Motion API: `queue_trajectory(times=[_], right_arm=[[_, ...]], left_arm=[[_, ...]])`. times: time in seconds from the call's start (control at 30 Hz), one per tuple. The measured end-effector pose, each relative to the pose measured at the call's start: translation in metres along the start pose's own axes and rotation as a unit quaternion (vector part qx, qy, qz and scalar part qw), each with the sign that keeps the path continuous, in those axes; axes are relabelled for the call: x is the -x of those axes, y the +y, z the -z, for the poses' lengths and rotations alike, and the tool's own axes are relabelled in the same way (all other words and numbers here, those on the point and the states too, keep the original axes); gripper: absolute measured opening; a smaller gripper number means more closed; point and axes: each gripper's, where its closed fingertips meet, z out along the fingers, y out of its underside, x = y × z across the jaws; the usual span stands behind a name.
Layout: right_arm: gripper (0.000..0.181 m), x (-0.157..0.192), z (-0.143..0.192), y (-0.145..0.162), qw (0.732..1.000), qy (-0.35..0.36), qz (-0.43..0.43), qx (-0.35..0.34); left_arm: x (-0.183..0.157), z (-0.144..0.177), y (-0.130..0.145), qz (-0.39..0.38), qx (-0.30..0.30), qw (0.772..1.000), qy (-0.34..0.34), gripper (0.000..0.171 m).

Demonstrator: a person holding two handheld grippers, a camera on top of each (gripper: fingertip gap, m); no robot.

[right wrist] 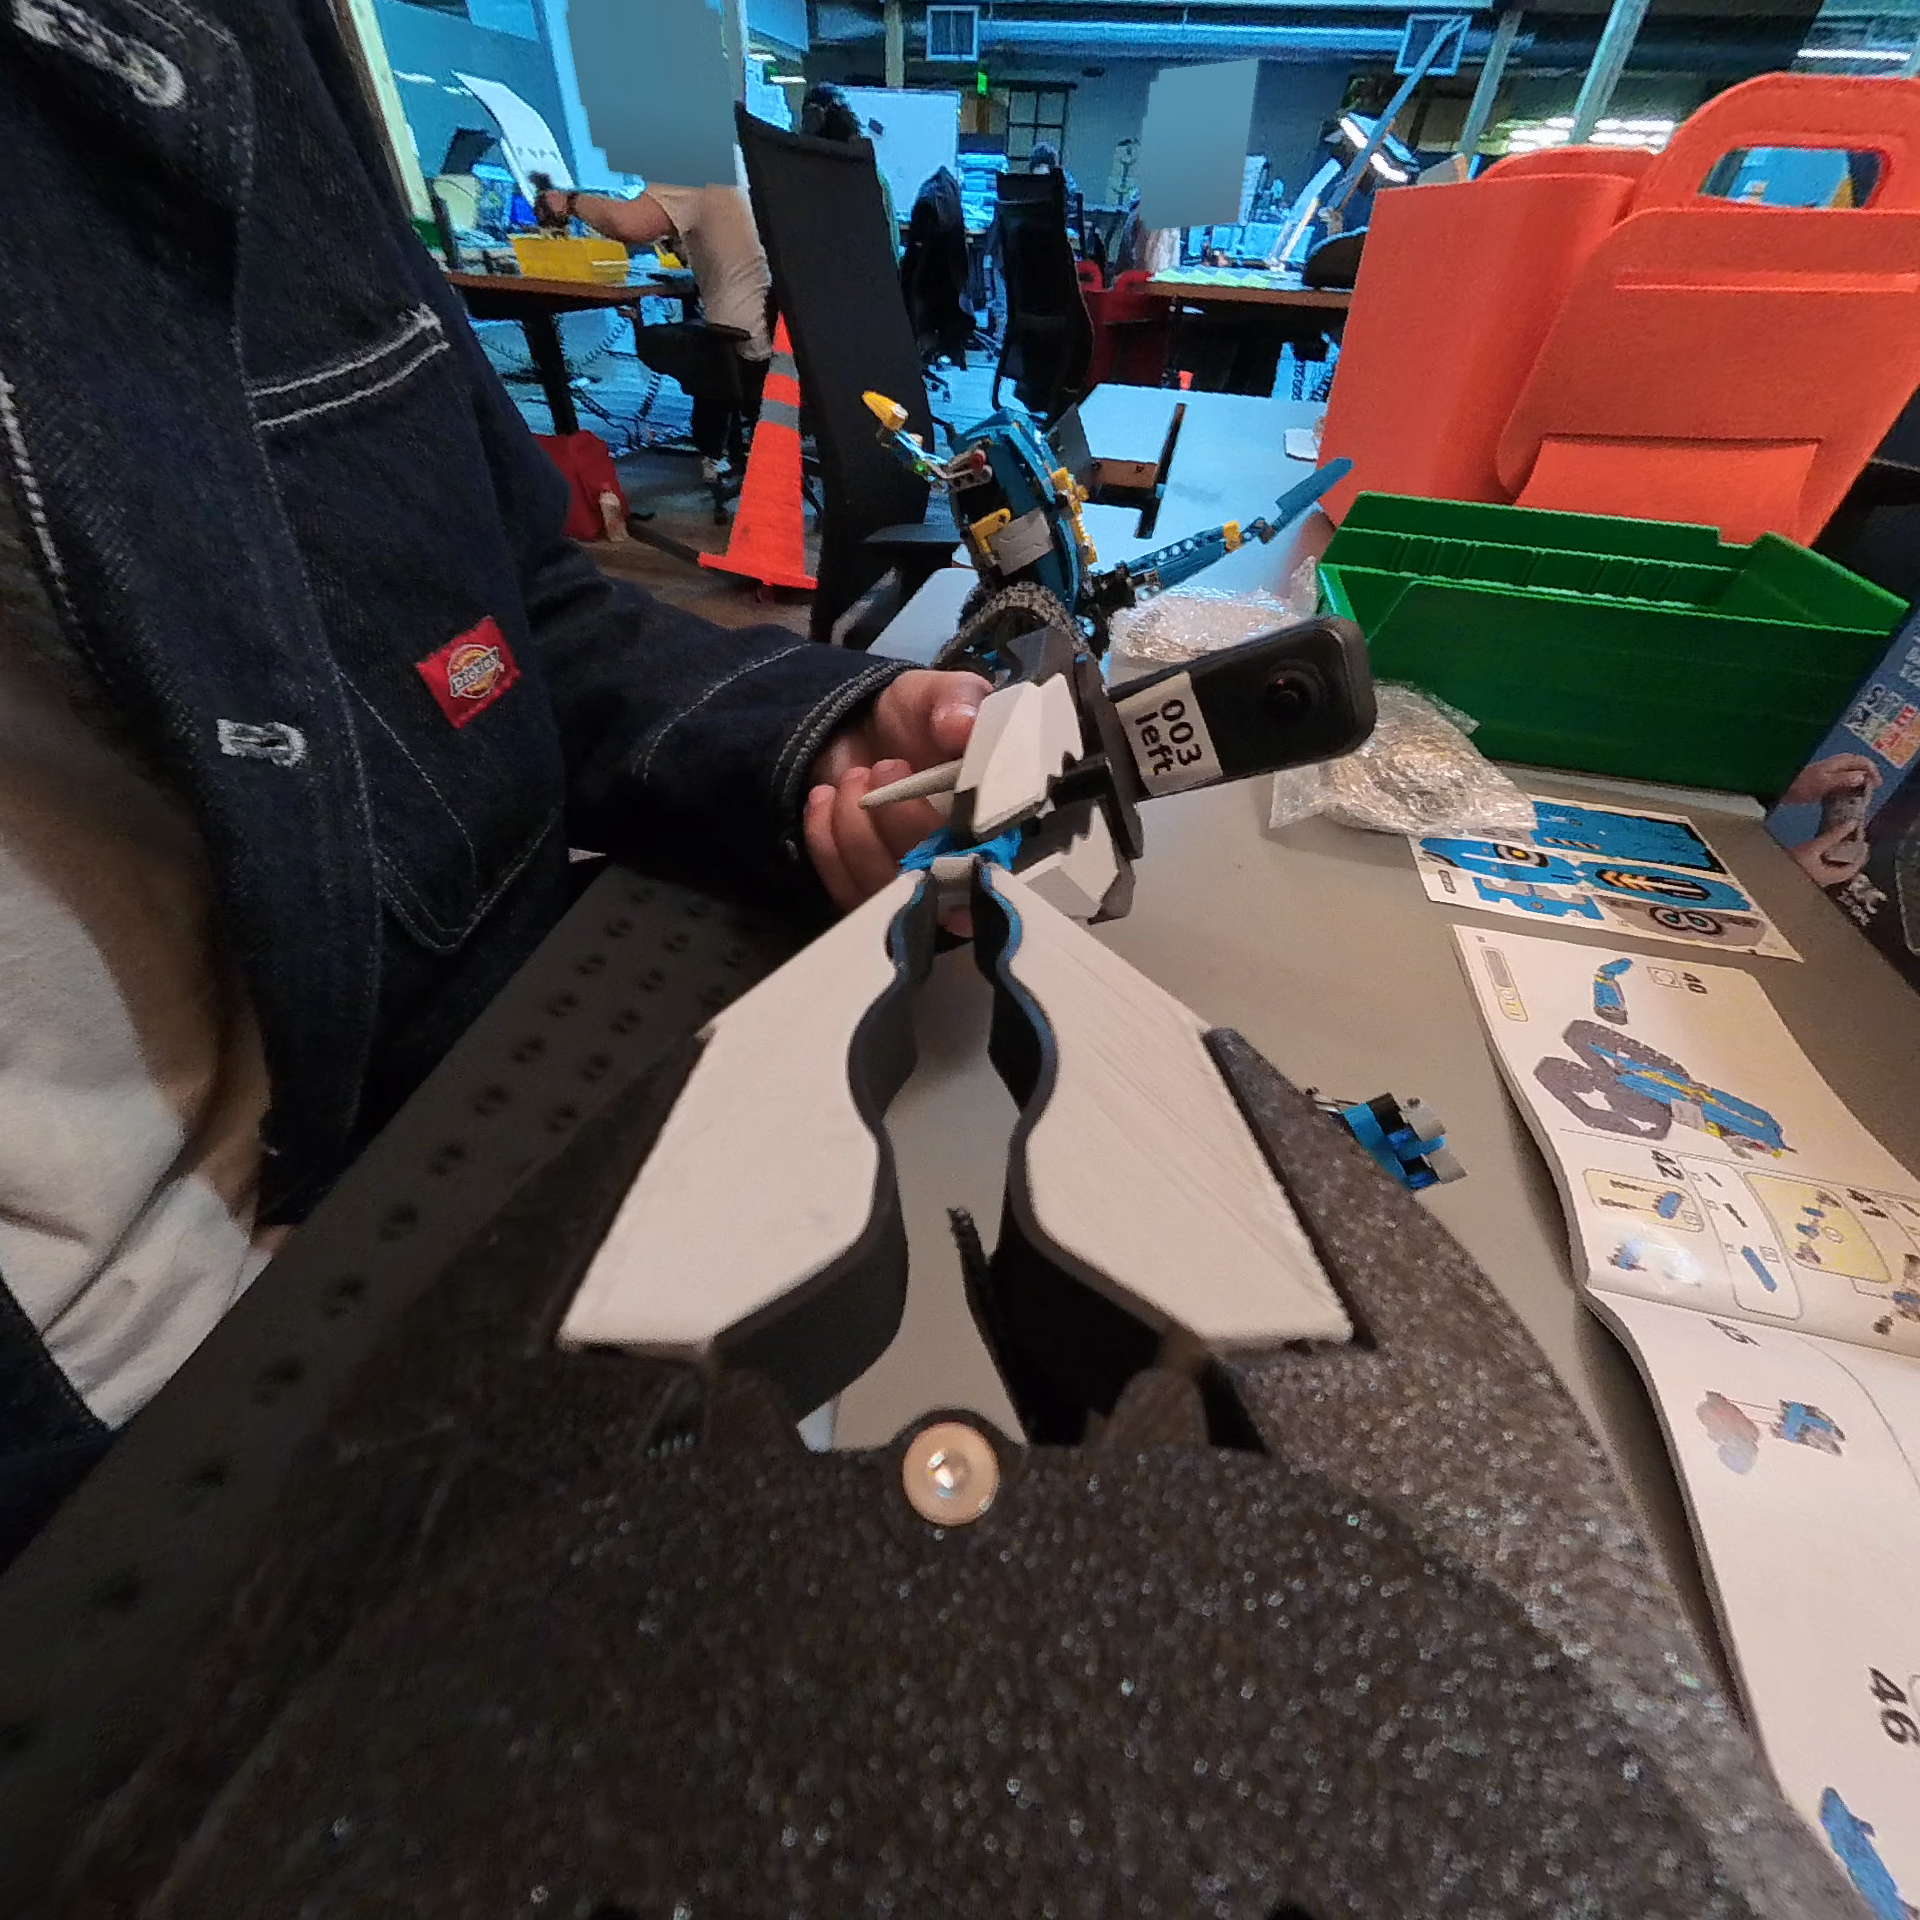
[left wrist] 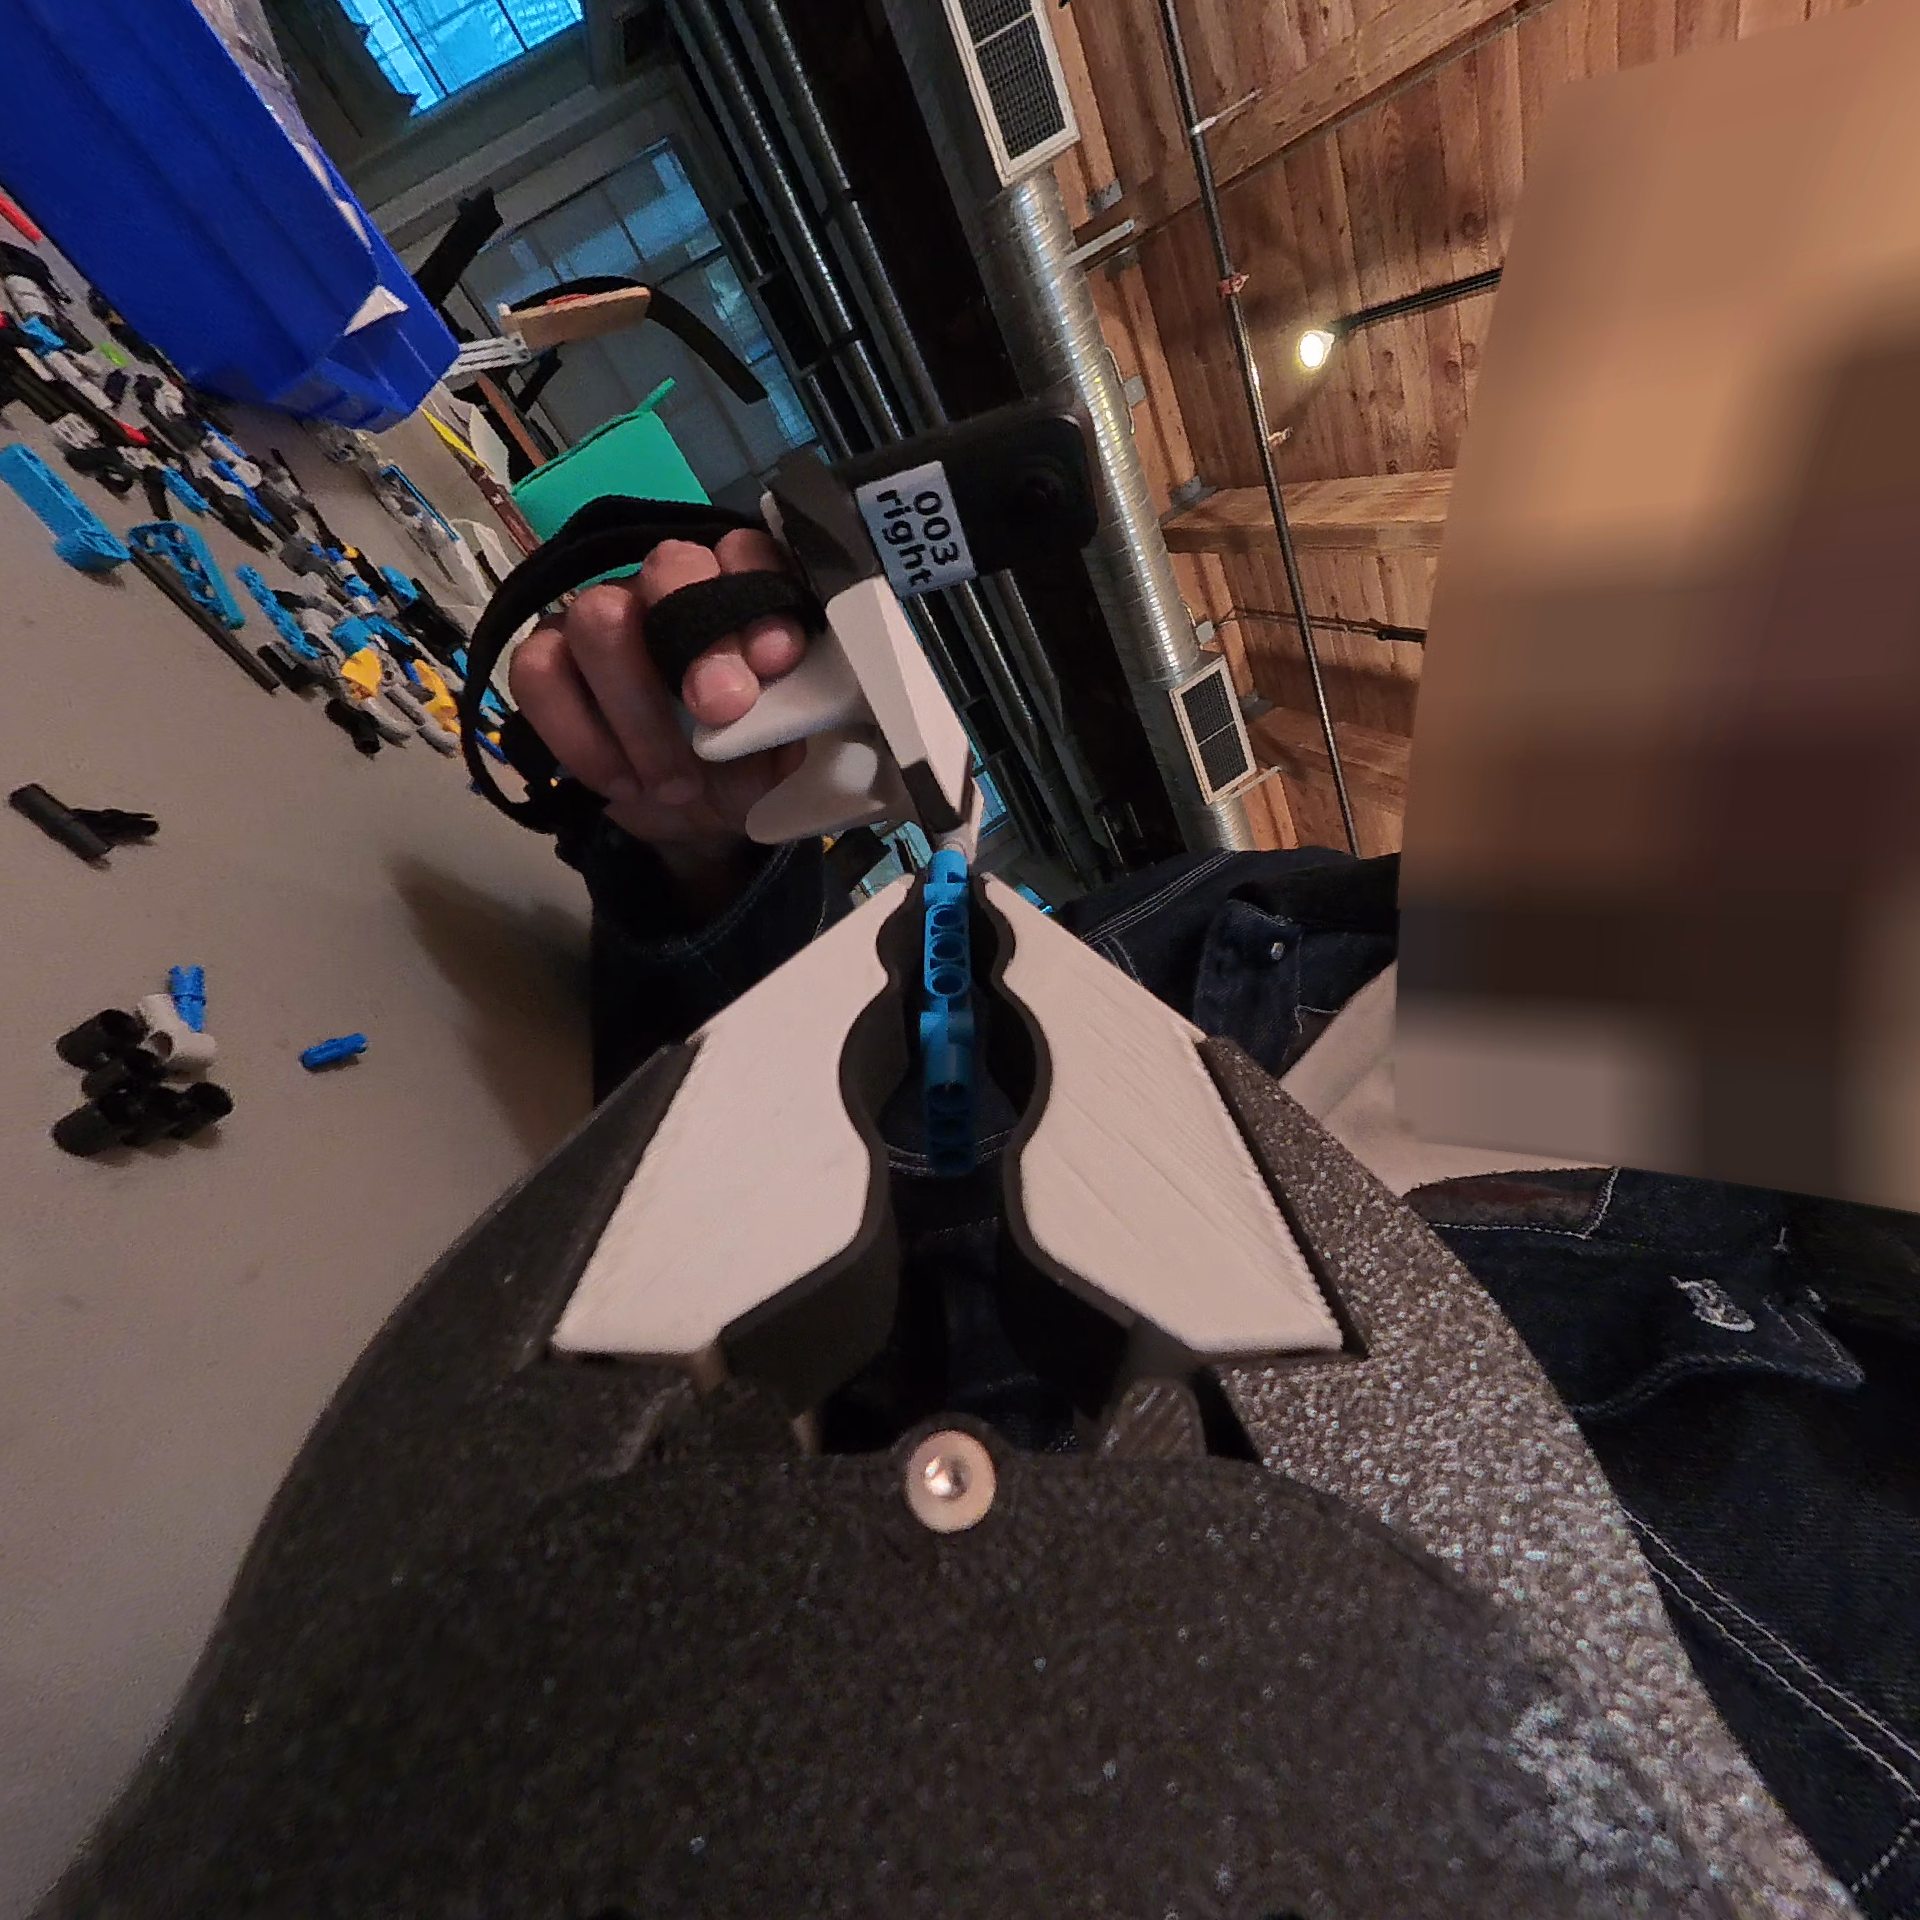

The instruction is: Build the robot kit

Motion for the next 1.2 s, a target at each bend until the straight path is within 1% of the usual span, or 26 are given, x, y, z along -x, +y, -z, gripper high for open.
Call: queue_trajectory(times=[0.03, 0.17, 0.3, 0.43, 0.5, 0.7, 0.77, 0.87, 1.03, 1.13, 1.2], right_arm=[[0.006, -0.003, 0.0, 0.002, 1.0, 0.008, 0.003, 0.007], [0.006, 0.002, 0.001, 0.003, 1.0, -0.015, 0.003, 0.01], [0.006, 0.004, 0.002, 0.006, 0.999, -0.03, 0.022, 0.027], [0.006, 0.008, 0.002, 0.005, 0.998, -0.058, 0.02, 0.016], [0.006, 0.006, 0.0, 0.008, 0.998, -0.05, 0.028, 0.023], [0.006, 0.008, -0.001, 0.01, 0.998, -0.054, 0.027, 0.021], [0.006, 0.009, -0.001, 0.005, 0.998, -0.061, 0.022, -0.003], [0.006, 0.006, -0.001, 0.005, 0.998, -0.057, 0.017, -0.01], [0.005, 0.005, 0.0, 0.004, 0.998, -0.057, 0.003, -0.041], [0.005, 0.006, 0.002, -0.009, 0.994, -0.067, -0.015, -0.09], [0.005, 0.006, 0.003, -0.019, 0.991, -0.065, -0.013, -0.119]], left_arm=[[0.002, 0.0, 0.001, 0.0, 0.003, 1.0, -0.004, 0.007], [0.001, -0.002, 0.005, -0.001, 0.013, 1.0, -0.003, 0.007], [0.004, -0.004, 0.007, 0.018, 0.014, 1.0, 0.003, 0.007], [0.001, -0.004, 0.01, 0.025, 0.021, 0.999, 0.016, 0.006], [0.005, -0.003, 0.01, 0.036, 0.017, 0.999, 0.012, 0.006], [0.01, -0.003, 0.012, 0.045, 0.02, 0.999, 0.008, 0.005], [0.006, -0.005, 0.012, 0.04, 0.018, 0.999, 0.019, 0.006], [0.006, -0.004, 0.01, 0.04, 0.011, 0.999, 0.02, 0.006], [0.005, -0.004, 0.008, 0.043, 0.001, 0.999, 0.031, 0.006], [-0.008, -0.008, 0.004, 0.038, -0.007, 0.997, 0.07, 0.006], [-0.017, -0.009, 0.001, 0.026, -0.016, 0.995, 0.09, 0.006]])
